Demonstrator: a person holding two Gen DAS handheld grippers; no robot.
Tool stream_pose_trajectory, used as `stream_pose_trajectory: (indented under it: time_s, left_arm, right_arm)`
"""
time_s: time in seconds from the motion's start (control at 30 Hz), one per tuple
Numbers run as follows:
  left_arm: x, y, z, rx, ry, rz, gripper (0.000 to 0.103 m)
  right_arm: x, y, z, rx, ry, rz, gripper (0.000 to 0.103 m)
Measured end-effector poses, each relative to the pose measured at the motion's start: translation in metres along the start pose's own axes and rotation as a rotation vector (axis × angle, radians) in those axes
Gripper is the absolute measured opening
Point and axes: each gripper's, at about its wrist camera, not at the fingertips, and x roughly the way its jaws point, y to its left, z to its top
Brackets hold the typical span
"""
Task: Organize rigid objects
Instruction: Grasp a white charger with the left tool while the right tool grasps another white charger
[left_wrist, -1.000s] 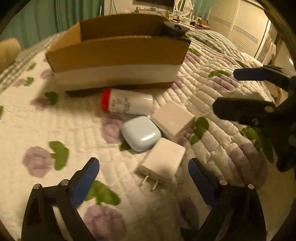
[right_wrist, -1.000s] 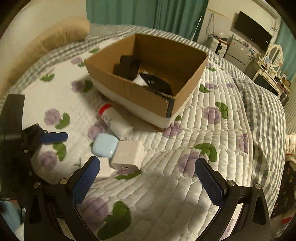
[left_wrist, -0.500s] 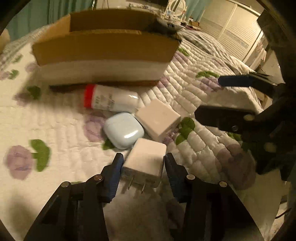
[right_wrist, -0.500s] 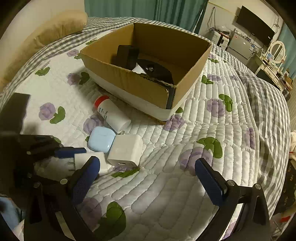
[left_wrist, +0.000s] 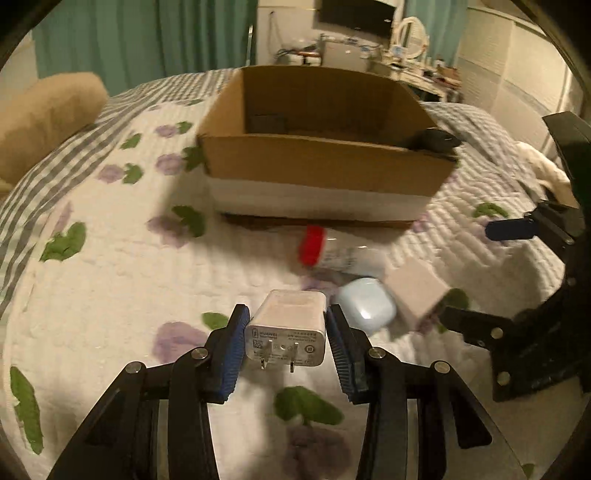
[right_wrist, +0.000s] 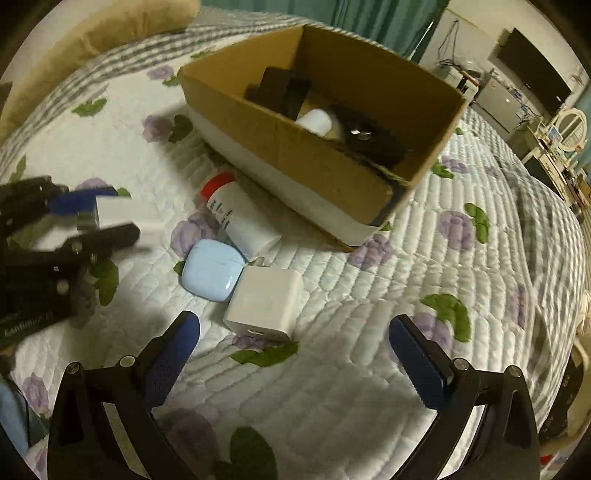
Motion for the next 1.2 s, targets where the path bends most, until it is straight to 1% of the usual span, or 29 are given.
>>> stream_pose_trajectory:
  time_s: [0.07, 0.17, 0.33, 0.4, 0.5, 0.53, 0.6, 0.67, 0.77, 0.87, 0.93, 0.97, 1.0, 1.1, 1.2]
  left_arm:
    - [0.003, 0.004, -0.003, -0.009, 0.01, 0.018, 0.044]
    - [0.006, 0.006, -0.004, -0.009, 0.019, 0.024, 0.043]
    - [0.007, 0.002, -0.006, 0.01, 0.019, 0.036, 0.043]
    - [0.008, 0.002, -0.006, 0.009, 0.021, 0.036, 0.043]
    - [0.008, 0.003, -0.007, 0.011, 0.023, 0.039, 0.043]
    - [0.008, 0.003, -0.006, 0.012, 0.024, 0.039, 0.043]
    - [0.008, 0.003, -0.007, 0.012, 0.023, 0.041, 0.043]
    - [0.009, 0.004, -0.006, 0.01, 0.025, 0.04, 0.043]
    - [0.011, 0.004, -0.006, 0.008, 0.026, 0.041, 0.043]
    - [0.011, 0.005, -0.005, 0.009, 0.026, 0.041, 0.043]
    - [0.012, 0.005, -0.005, 0.008, 0.026, 0.04, 0.043]
    - [0.012, 0.006, -0.004, 0.008, 0.026, 0.04, 0.043]
    - [0.011, 0.006, -0.004, 0.009, 0.025, 0.039, 0.043]
    - [0.009, 0.006, -0.003, 0.015, 0.022, 0.042, 0.043]
    - [0.004, 0.006, 0.0, 0.02, 0.011, 0.044, 0.043]
  right_arm:
    - [0.008, 0.003, 0.003, -0.011, 0.031, -0.004, 0.102]
    - [0.017, 0.006, 0.005, -0.021, 0.068, 0.001, 0.097]
    - [0.034, 0.012, 0.01, -0.044, 0.134, 0.009, 0.092]
    - [0.042, 0.013, 0.012, -0.05, 0.158, 0.006, 0.084]
    - [0.052, 0.016, 0.015, -0.064, 0.189, -0.005, 0.077]
    - [0.053, 0.017, 0.016, -0.069, 0.191, -0.011, 0.075]
    - [0.054, 0.018, 0.016, -0.076, 0.195, -0.038, 0.067]
    - [0.058, 0.019, 0.017, -0.076, 0.205, -0.05, 0.064]
    - [0.064, 0.02, 0.023, -0.067, 0.204, -0.043, 0.063]
    - [0.071, 0.018, 0.036, -0.046, 0.196, -0.026, 0.063]
    - [0.079, 0.017, 0.044, -0.035, 0.21, -0.018, 0.063]
    - [0.084, 0.017, 0.046, -0.034, 0.221, -0.021, 0.06]
    - [0.087, 0.018, 0.047, -0.037, 0.231, -0.016, 0.052]
    - [0.087, 0.019, 0.049, -0.051, 0.221, -0.022, 0.052]
    - [0.073, 0.022, 0.047, -0.05, 0.183, -0.019, 0.051]
